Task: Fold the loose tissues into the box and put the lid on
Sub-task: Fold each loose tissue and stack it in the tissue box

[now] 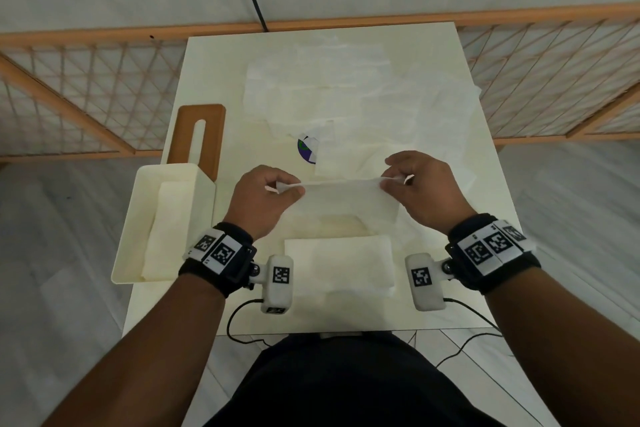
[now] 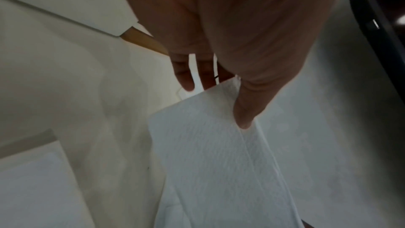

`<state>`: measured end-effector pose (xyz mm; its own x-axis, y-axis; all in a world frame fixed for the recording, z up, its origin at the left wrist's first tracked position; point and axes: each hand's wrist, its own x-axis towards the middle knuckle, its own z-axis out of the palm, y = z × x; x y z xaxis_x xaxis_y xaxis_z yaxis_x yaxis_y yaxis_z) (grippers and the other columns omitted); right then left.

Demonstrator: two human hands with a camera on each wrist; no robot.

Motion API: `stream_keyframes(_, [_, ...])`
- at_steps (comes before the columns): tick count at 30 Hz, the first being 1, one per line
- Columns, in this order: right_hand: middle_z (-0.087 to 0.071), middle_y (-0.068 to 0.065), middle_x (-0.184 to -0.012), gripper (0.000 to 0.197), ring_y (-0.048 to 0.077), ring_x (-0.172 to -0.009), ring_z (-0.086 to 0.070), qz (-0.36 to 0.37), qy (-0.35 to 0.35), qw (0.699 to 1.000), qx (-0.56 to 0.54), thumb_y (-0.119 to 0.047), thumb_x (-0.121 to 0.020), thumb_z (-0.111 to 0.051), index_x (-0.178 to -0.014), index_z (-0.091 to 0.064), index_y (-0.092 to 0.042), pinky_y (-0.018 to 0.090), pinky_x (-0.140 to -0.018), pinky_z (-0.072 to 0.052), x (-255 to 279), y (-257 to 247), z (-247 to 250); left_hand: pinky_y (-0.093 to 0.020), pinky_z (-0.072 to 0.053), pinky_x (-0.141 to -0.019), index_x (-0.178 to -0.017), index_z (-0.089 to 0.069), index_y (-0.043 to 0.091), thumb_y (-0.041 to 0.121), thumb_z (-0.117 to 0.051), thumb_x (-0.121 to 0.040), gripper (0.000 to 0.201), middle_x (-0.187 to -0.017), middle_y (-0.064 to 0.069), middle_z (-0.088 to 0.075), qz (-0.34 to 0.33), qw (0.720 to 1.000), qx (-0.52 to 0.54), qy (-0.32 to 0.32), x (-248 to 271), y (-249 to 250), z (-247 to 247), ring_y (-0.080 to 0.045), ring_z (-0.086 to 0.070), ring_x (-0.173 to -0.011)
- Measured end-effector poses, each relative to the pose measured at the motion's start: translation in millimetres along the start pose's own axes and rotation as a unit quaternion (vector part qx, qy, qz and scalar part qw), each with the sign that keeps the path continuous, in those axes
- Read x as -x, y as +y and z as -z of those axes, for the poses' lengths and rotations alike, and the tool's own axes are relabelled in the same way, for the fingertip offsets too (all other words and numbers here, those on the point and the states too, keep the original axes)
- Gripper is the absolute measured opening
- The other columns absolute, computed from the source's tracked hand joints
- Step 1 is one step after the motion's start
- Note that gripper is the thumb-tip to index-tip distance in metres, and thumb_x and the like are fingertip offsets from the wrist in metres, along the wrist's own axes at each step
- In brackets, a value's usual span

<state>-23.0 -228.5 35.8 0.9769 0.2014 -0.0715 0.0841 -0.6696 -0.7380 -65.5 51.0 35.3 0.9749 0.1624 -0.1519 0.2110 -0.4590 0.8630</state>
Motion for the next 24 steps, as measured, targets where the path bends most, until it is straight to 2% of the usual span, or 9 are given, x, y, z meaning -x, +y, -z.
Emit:
stream_keyframes(3, [-0.071,-0.009,-0.103,0.005,0.005,-0.088,-0.062,-0.018,-0.037,0.999,-0.007,-0.023,-0.087,-0.074,-0.083,-0.075,-0.024,0.008,-0.072,-0.042,7,-3,5,-0.027,-0.038,-0.1,-0.08,-0.071,0.031,0.02,-0.079,-0.082,0.013,-0.121,0.015,-0.056,-0.004,0.999,-0.043,-0.015,6,-5,3,-0.005,-0.05,-0.119])
stream_keyframes(4, [-0.072,-0.008,-0.093,0.007,0.005,-0.075,-0.062,-0.033,-0.065,0.997,-0.023,-0.023,-0.088,-0.073,-0.081,-0.075,-0.026,0.015,-0.065,-0.045,10,-3,7,-0.027,-0.038,-0.1,-0.079,-0.071,0.027,0.017,-0.078,-0.083,0.013,-0.121,0.016,-0.059,0.003,0.999,-0.032,-0.029,8,-4,5,-0.004,-0.052,-0.117])
stream_keyframes(6, [-0.07,-0.003,-0.078,0.01,0.004,-0.06,-0.056,-0.056,-0.124,0.988,-0.079,-0.018,-0.089,-0.071,-0.081,-0.075,-0.023,0.021,-0.06,-0.042,16,-4,12,-0.029,-0.047,-0.088,-0.08,-0.071,0.02,0.01,-0.073,-0.085,0.011,-0.102,0.012,-0.069,0.023,0.998,0.007,-0.053,13,-3,8,-0.005,-0.062,-0.096])
stream_keyframes(8, [-0.071,0.006,-0.076,0.007,0.01,-0.063,-0.057,-0.08,-0.151,0.973,-0.153,-0.011,-0.088,-0.071,-0.086,-0.076,-0.016,0.025,-0.062,-0.045,20,-2,12,-0.027,-0.047,-0.073,-0.081,-0.069,0.018,0.008,-0.068,-0.087,0.011,-0.087,0.005,-0.069,0.044,0.997,0.009,-0.056,17,-7,7,-0.011,-0.06,-0.08])
stream_keyframes(11, [-0.072,0.007,-0.076,0.006,0.011,-0.062,-0.061,-0.121,-0.143,0.965,-0.184,-0.006,-0.087,-0.073,-0.09,-0.074,-0.01,0.028,-0.062,-0.049,26,13,0,-0.031,-0.053,-0.073,-0.087,-0.07,0.02,0.011,-0.07,-0.087,0.009,-0.087,0.001,-0.074,0.091,0.993,0.021,-0.065,23,-27,-1,-0.018,-0.066,-0.08])
stream_keyframes(13, [-0.071,0.003,-0.072,0.005,0.009,-0.059,-0.061,-0.149,-0.131,0.97,-0.139,-0.008,-0.085,-0.075,-0.088,-0.073,-0.011,0.029,-0.061,-0.047,29,27,-17,-0.033,-0.055,-0.072,-0.089,-0.07,0.022,0.016,-0.073,-0.086,0.007,-0.084,-0.001,-0.075,0.125,0.989,-0.012,-0.08,27,-47,-10,-0.021,-0.069,-0.078])
stream_keyframes(16, [-0.066,-0.005,-0.079,0.007,0.008,-0.071,-0.06,-0.162,-0.132,0.978,-0.006,-0.019,-0.083,-0.076,-0.086,-0.07,-0.019,0.018,-0.061,-0.04,35,46,-45,-0.03,-0.053,-0.071,-0.087,-0.067,0.026,0.023,-0.077,-0.083,0.012,-0.08,-0.002,-0.072,0.158,0.979,-0.099,-0.081,32,-76,-27,-0.023,-0.068,-0.076])
stream_keyframes(20, [-0.058,-0.01,-0.081,0.01,0.007,-0.076,-0.053,-0.173,-0.114,0.978,0.036,-0.019,-0.084,-0.073,-0.092,-0.067,-0.021,0.008,-0.058,-0.033,41,57,-71,-0.016,-0.04,-0.062,-0.091,-0.066,0.02,0.02,-0.075,-0.083,0.012,-0.075,0.001,-0.064,0.168,0.974,-0.141,-0.054,40,-91,-43,-0.013,-0.062,-0.076])
stream_keyframes(24, [-0.058,-0.007,-0.08,0.013,0.01,-0.073,-0.054,-0.173,-0.1,0.979,0.04,-0.013,-0.085,-0.071,-0.097,-0.068,-0.016,0.013,-0.06,-0.037,44,62,-84,-0.012,-0.035,-0.058,-0.094,-0.064,0.018,0.018,-0.073,-0.084,0.014,-0.077,0.003,-0.062,0.168,0.973,-0.152,-0.047,40,-92,-49,-0.004,-0.056,-0.072])
